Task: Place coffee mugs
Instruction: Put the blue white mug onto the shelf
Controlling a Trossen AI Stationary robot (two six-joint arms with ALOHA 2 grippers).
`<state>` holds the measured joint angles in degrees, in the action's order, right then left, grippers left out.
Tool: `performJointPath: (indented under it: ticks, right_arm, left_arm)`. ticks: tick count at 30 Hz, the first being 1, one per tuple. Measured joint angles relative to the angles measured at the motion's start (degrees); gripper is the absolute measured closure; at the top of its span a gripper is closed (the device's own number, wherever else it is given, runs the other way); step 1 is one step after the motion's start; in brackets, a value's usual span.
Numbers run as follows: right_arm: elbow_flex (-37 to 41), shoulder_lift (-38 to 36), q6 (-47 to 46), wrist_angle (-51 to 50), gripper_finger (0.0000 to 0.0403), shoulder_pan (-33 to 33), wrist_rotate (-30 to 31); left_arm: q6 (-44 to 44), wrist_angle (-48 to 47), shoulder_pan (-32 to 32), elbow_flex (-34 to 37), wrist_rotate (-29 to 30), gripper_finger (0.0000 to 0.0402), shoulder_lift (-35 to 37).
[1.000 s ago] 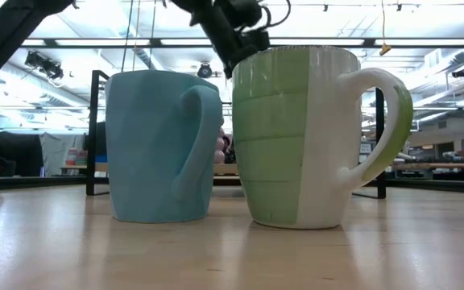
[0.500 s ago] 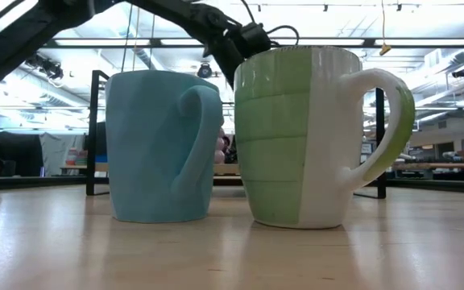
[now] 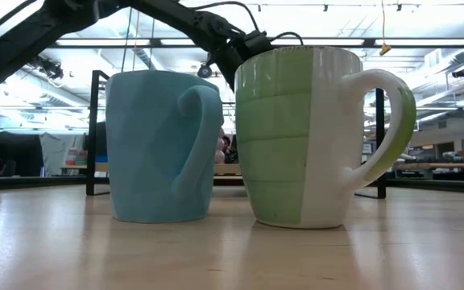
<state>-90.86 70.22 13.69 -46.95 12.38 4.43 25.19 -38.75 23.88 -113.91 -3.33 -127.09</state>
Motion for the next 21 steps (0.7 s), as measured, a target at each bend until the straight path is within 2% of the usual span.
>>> performJointPath:
  ticks: [3, 14, 21]
  right_arm:
    - [-0.01, 0.0, 0.0, -0.01, 0.0249, 0.0, 0.0]
    - [-0.01, 0.0, -0.42, 0.08, 0.0249, -0.02, -0.02]
    - [-0.01, 0.0, -0.15, 0.1, 0.0249, -0.02, -0.02]
  left_arm:
    - [0.09, -0.96, 0.12, 0.0, -1.42, 0.0239, 0.0]
    - [4.16, -4.08, 0.66, 0.0, -0.36, 0.0239, -0.57]
    - [9.97, -4.42, 0.62, 0.0, -0.13, 0.0239, -0.57]
